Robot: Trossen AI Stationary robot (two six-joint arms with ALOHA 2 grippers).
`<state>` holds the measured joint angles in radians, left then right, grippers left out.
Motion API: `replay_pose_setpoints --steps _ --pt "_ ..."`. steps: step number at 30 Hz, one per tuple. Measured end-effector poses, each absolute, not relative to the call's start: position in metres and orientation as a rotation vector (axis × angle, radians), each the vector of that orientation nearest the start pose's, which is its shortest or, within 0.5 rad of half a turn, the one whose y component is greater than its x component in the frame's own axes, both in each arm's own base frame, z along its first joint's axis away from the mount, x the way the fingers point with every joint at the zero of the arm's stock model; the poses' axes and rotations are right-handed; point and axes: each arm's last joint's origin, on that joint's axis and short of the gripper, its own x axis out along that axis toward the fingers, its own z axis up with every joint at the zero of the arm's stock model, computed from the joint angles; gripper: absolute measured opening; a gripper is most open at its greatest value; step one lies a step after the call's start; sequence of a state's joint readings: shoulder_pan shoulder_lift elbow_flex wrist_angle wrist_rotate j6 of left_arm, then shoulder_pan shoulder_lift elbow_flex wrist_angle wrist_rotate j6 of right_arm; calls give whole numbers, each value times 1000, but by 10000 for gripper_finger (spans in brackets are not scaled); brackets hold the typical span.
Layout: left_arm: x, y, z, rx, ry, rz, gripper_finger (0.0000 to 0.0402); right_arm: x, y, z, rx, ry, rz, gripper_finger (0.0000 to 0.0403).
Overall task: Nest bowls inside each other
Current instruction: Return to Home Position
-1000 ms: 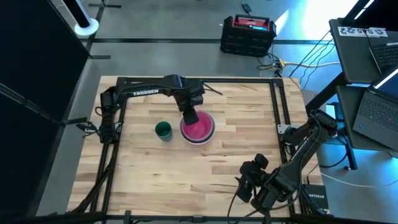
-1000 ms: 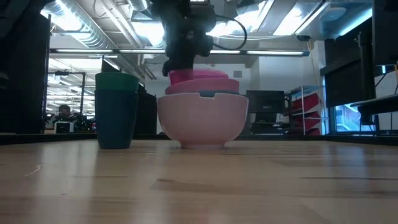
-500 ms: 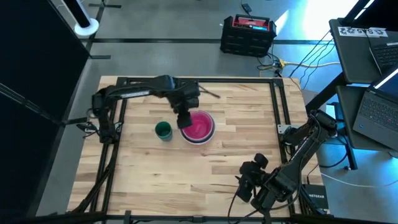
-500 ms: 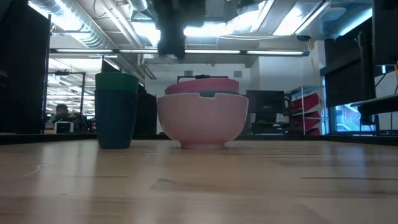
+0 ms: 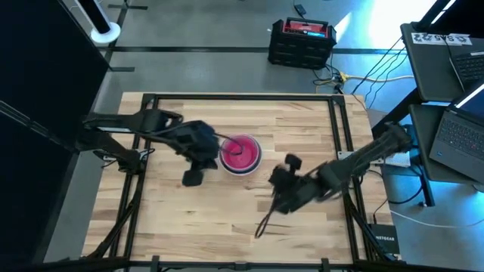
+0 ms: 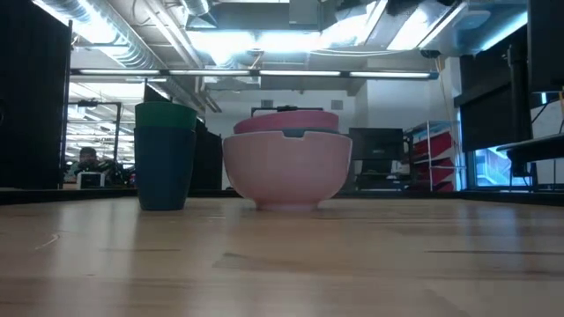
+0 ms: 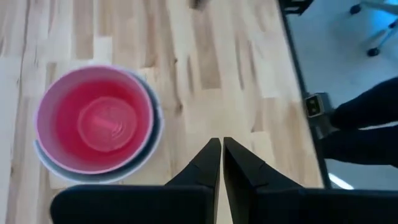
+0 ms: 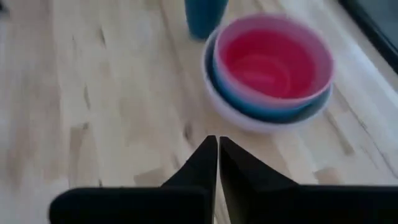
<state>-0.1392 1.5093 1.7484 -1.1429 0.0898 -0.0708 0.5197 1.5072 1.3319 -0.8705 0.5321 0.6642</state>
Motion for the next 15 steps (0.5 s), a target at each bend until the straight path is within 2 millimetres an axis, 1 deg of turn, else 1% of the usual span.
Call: replay_pose_setpoints --steps 2,4,7,10,12,15 --pt "277 -47 409 -36 860 -205 0 256 123 308 155 746 -280 0" --pt "270 -50 408 -34 808 -221 0 243 110 307 241 628 -225 0" --pt "265 -52 403 -45 744 -230 0 220 92 299 394 475 -99 0" --pt "265 -52 396 -84 699 -220 0 199 73 292 505 340 8 0" --pt "267 -52 392 -112 677 -212 0 184 61 289 531 287 33 0" --pt "267 -50 390 -146 700 -188 0 159 47 291 500 250 10 0"
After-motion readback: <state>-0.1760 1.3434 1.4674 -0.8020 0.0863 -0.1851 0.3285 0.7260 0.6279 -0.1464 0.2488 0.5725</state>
